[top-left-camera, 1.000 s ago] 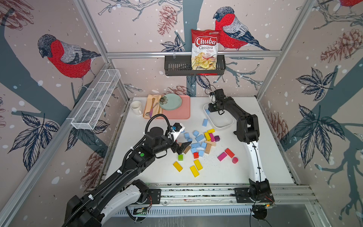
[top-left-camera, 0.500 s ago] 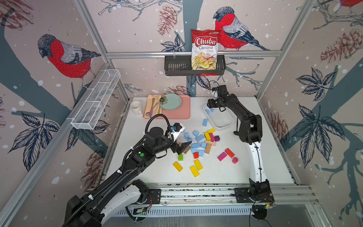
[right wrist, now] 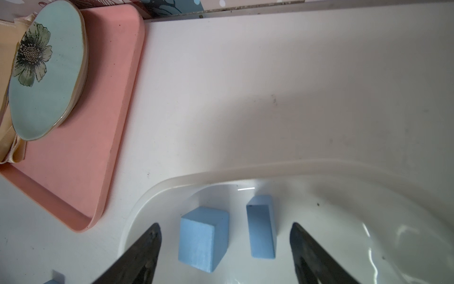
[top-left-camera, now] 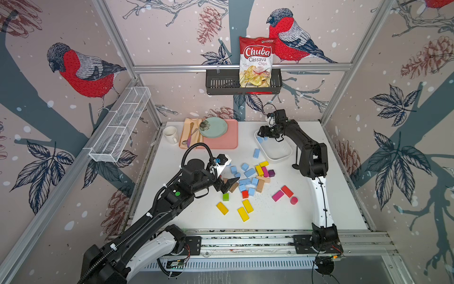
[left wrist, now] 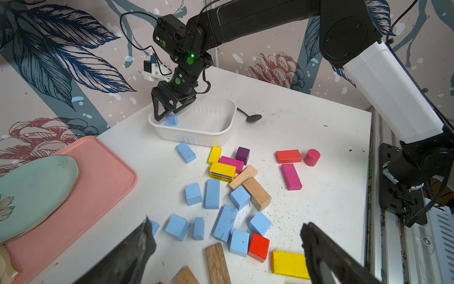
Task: Pick out the blue building blocks
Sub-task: Place the building block in the storage box.
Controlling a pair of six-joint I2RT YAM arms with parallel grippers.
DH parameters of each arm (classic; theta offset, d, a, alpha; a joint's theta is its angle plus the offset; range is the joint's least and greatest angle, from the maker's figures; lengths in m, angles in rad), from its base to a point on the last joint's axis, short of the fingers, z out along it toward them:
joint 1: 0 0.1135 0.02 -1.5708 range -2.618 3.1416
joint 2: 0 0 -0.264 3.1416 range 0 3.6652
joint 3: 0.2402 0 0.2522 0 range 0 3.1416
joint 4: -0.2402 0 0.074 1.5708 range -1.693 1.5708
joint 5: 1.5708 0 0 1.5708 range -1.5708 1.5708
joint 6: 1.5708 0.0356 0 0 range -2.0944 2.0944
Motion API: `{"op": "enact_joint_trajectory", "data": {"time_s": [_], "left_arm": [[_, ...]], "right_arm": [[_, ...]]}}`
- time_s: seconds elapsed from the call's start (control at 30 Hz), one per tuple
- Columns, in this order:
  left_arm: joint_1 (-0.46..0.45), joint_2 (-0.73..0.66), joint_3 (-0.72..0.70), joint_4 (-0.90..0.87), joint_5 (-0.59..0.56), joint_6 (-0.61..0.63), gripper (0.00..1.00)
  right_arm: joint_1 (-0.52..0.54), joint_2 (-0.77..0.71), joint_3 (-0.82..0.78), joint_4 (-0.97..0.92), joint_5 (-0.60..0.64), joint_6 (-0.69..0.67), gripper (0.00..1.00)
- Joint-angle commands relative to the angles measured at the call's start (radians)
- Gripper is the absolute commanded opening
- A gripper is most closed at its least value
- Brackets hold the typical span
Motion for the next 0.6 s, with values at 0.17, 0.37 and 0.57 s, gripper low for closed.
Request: {"op": "enact_joint_trajectory", "data": {"time_s": [0.17, 0.37, 0.57], "left_arm": [[0.000, 0.002, 0.007, 0.002, 0.003, 0.008, 0.96], [0.000, 0.005, 0.007, 0.002, 0.005, 0.008, 0.96], [0.000, 0.005, 0.007, 0.002, 0.011, 0.008, 0.96]], "right_arm": [[0.002, 0.029, 0.005, 0.044, -0.099, 0.042, 0.82], [0.007, 0.036, 0.006, 0.049, -0.121, 0.061, 0.83], [0.017, 0.043, 0.005, 0.055, -0.131, 0.065, 0.84]]}}
